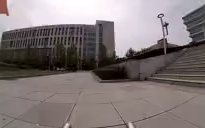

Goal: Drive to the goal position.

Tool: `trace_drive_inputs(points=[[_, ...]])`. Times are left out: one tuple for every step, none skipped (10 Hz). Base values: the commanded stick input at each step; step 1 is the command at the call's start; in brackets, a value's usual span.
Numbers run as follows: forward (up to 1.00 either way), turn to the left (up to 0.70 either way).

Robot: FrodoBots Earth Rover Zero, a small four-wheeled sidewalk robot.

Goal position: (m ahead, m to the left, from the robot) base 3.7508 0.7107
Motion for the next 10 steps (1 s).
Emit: trace_drive_inputs(points=[[0.85, 0.02], [0.85, 0.00], [0.85, 0.00], [0.85, 0.00], [0.85, 0.00], [0.85, 0.00], [0.85, 0.00], [0.85, 0.00], [0.85, 0.00], [0.85, 0.00]])
